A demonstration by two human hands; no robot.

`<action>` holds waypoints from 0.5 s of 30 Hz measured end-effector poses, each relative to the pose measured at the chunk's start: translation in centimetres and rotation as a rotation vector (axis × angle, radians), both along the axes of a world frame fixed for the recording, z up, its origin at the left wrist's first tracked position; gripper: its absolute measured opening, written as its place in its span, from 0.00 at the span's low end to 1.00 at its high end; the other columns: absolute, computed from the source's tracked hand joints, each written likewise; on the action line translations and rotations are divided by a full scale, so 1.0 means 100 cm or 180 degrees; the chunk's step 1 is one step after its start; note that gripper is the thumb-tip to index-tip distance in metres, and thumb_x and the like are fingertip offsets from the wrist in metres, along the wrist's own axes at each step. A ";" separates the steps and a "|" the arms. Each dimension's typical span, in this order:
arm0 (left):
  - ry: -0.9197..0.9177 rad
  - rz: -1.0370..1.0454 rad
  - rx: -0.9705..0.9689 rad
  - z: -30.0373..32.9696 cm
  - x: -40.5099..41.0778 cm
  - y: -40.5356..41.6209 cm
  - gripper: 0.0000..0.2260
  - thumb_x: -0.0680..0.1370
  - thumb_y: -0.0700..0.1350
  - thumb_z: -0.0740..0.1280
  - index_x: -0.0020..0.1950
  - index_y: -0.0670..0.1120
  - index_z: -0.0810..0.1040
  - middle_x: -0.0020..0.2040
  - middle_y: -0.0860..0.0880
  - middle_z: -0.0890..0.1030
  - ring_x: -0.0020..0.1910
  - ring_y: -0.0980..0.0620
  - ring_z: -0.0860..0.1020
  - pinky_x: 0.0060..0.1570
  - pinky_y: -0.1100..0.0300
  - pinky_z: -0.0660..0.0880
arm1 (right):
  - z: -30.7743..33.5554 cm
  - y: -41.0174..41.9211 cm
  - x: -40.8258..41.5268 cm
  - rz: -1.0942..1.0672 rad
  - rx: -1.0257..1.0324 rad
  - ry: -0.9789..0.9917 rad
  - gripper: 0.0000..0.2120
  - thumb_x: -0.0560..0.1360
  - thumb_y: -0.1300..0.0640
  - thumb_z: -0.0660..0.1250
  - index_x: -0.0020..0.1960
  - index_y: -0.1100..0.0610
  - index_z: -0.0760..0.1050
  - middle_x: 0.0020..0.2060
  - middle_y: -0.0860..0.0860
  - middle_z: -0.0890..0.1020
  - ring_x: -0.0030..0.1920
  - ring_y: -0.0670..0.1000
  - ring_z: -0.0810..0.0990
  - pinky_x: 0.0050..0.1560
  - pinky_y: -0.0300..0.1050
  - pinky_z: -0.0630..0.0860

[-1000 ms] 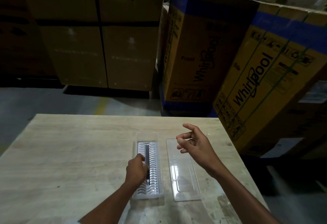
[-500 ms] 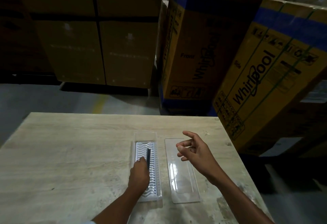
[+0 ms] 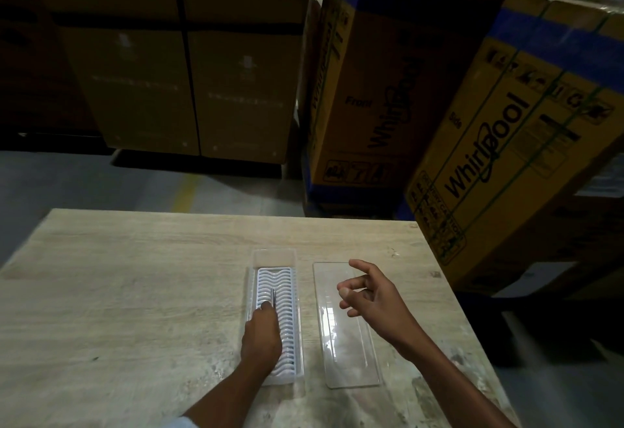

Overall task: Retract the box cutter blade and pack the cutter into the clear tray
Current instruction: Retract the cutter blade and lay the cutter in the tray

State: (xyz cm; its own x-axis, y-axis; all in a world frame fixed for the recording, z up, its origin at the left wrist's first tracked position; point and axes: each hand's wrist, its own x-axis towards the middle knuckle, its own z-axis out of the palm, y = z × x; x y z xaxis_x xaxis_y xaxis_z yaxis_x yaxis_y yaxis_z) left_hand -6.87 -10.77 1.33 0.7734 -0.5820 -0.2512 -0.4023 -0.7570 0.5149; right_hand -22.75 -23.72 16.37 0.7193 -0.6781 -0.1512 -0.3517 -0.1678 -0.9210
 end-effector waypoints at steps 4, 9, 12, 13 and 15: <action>-0.0011 -0.0034 -0.0004 -0.001 0.002 -0.001 0.10 0.81 0.39 0.60 0.61 0.45 0.71 0.58 0.44 0.81 0.56 0.44 0.81 0.55 0.51 0.80 | -0.004 -0.001 -0.001 0.0018 -0.0026 0.0039 0.24 0.79 0.55 0.71 0.70 0.44 0.66 0.50 0.49 0.85 0.47 0.50 0.87 0.48 0.47 0.85; 0.0014 -0.0097 0.0034 0.001 0.002 -0.003 0.08 0.81 0.40 0.61 0.58 0.44 0.75 0.56 0.44 0.82 0.56 0.43 0.82 0.54 0.51 0.80 | -0.011 -0.001 -0.003 0.0002 -0.0038 0.0098 0.23 0.79 0.55 0.71 0.69 0.43 0.67 0.49 0.49 0.85 0.47 0.50 0.87 0.48 0.47 0.85; -0.0069 -0.0286 0.0150 0.003 0.002 0.000 0.06 0.80 0.38 0.62 0.55 0.43 0.76 0.56 0.43 0.81 0.57 0.42 0.81 0.53 0.52 0.78 | -0.019 0.000 -0.004 -0.0002 -0.0046 0.0162 0.23 0.79 0.55 0.71 0.69 0.43 0.67 0.48 0.49 0.85 0.47 0.50 0.87 0.47 0.46 0.85; -0.0102 -0.0345 0.0201 0.004 0.002 0.001 0.06 0.79 0.38 0.62 0.54 0.43 0.76 0.56 0.43 0.81 0.57 0.42 0.81 0.53 0.51 0.78 | -0.022 0.000 -0.004 -0.0004 -0.0066 0.0192 0.22 0.79 0.55 0.71 0.68 0.43 0.67 0.48 0.49 0.85 0.46 0.49 0.87 0.46 0.46 0.85; -0.0156 -0.0440 0.0311 0.006 0.003 0.003 0.07 0.78 0.37 0.62 0.54 0.43 0.76 0.56 0.42 0.80 0.59 0.41 0.80 0.54 0.50 0.78 | -0.028 0.001 -0.004 -0.0035 -0.0104 0.0242 0.21 0.78 0.55 0.71 0.68 0.44 0.69 0.47 0.50 0.86 0.46 0.49 0.87 0.46 0.46 0.85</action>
